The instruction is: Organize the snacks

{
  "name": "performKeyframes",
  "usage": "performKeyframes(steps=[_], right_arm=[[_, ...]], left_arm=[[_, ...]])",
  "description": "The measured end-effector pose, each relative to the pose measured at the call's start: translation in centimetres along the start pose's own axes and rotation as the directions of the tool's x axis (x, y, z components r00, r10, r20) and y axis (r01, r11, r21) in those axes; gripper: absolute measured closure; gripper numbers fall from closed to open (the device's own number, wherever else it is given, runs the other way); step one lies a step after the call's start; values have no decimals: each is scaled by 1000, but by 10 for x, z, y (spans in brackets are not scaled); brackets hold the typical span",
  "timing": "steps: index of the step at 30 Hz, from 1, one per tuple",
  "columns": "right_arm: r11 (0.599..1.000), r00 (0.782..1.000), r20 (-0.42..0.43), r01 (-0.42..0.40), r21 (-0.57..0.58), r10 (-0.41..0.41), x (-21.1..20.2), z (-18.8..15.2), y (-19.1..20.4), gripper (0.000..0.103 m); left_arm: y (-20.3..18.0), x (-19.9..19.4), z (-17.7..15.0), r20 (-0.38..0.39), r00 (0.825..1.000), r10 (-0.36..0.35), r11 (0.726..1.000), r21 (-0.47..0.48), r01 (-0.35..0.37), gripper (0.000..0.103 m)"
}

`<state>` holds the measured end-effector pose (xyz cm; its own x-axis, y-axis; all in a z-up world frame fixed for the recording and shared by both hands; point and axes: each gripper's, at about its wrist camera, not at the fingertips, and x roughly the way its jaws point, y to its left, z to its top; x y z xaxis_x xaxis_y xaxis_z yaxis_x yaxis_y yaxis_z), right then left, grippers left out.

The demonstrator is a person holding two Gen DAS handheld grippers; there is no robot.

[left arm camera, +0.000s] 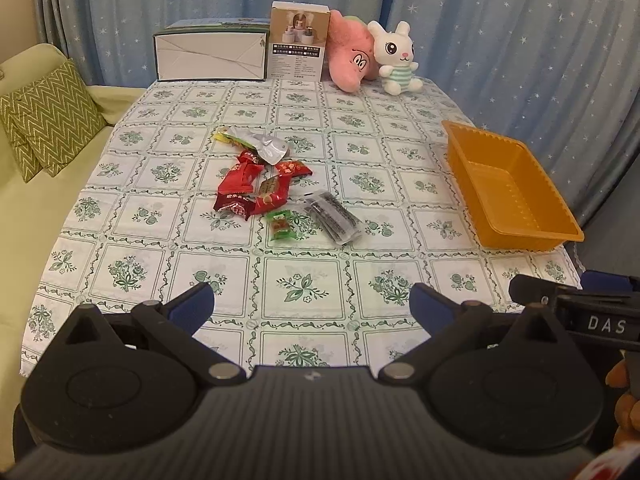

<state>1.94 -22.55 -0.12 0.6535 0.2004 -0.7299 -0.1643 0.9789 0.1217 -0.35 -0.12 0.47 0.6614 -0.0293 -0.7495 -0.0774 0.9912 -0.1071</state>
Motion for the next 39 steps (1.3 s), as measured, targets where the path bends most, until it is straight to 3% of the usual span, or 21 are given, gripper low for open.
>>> performKeyframes(steps=[39], right_arm=[[1000,1000,5,6,2,-6,0,0,-3,0]], left_arm=[[2,-6,1,9,1000,-6,1000,5,6,0]])
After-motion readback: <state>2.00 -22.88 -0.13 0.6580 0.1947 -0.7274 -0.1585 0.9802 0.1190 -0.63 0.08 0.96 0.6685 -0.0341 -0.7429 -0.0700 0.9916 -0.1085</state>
